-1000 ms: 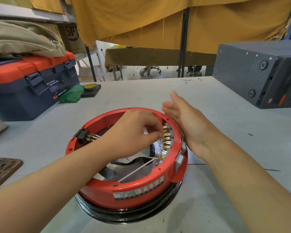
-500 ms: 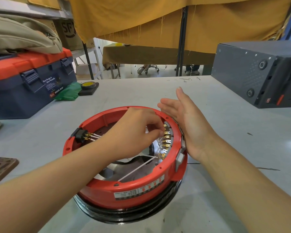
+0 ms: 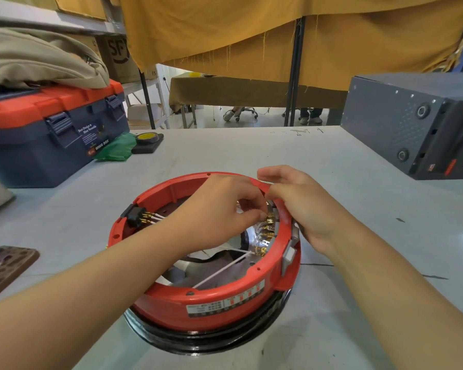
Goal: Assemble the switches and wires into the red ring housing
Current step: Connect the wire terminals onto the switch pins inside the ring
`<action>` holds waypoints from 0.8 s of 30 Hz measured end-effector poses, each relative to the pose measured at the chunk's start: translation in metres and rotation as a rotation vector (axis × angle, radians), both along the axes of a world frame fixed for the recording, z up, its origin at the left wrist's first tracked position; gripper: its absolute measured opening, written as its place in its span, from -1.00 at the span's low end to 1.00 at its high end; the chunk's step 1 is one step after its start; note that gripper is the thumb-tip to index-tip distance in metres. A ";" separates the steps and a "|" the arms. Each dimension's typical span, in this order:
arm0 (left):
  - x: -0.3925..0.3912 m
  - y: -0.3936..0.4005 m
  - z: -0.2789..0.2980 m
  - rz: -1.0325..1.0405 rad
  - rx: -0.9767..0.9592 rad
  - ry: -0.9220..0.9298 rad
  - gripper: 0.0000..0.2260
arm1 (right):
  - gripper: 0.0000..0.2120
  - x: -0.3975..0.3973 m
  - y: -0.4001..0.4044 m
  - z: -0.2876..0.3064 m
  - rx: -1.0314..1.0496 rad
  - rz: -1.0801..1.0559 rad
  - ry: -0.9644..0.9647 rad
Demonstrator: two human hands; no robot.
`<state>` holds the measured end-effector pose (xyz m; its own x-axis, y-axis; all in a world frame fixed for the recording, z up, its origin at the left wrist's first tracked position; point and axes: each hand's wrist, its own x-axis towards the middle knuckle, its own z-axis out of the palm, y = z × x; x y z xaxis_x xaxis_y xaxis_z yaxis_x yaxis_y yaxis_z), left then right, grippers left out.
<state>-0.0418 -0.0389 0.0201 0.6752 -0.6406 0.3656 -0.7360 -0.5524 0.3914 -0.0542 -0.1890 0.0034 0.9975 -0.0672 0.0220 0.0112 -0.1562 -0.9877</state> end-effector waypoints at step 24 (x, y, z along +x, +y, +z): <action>0.017 0.148 -0.030 0.623 -0.448 0.182 -0.76 | -0.75 0.006 -0.018 -0.004 -0.083 -0.007 0.049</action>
<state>-0.0250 0.1089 -0.0104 0.9354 0.0577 0.3490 -0.2460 -0.6028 0.7590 -0.0478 -0.2069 -0.0009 0.9971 -0.0738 -0.0207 -0.0377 -0.2374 -0.9707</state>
